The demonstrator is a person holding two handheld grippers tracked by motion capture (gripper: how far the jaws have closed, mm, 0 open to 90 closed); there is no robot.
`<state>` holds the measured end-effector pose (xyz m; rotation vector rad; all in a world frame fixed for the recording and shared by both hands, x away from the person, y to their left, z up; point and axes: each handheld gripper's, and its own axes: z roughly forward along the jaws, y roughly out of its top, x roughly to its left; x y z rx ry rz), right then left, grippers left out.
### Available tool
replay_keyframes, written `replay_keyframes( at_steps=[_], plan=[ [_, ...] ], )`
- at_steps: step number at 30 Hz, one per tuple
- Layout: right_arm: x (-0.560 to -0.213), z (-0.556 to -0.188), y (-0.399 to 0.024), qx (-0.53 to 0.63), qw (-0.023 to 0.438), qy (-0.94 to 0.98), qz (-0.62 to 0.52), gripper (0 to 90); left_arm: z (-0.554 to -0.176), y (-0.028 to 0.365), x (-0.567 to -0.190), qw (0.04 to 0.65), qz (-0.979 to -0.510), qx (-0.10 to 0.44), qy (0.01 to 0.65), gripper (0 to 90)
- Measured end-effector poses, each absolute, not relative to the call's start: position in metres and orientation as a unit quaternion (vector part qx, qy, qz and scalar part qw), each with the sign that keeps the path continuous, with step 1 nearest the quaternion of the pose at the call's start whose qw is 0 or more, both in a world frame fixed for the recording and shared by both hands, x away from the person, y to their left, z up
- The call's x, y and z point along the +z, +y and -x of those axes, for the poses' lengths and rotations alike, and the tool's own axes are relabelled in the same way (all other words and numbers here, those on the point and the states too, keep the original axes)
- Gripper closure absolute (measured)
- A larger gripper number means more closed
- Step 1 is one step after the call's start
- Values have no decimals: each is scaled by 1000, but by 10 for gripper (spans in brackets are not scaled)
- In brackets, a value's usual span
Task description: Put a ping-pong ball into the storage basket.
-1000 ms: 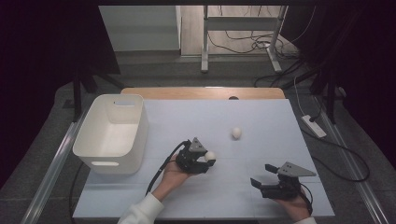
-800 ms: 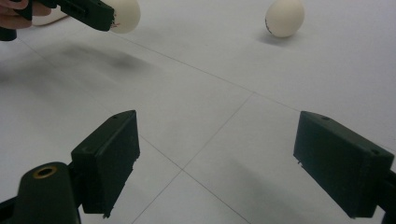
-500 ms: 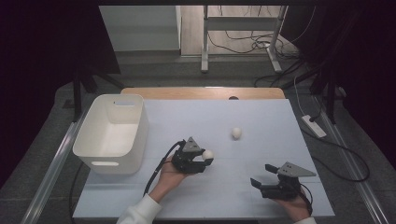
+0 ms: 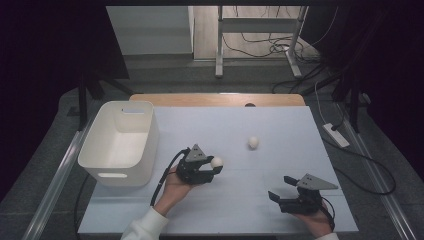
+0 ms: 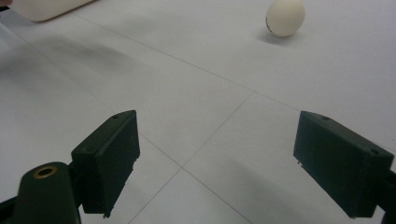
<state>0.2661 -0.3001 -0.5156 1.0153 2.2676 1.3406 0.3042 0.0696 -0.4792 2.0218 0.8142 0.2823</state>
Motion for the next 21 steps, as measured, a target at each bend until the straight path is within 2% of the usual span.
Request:
replay_keyframes(
  at_steps=[21],
  plan=[
    [-516,-266,-300,467,158,795,-353,146,-298,82,-463,481,-801,137,330,508]
  ],
)
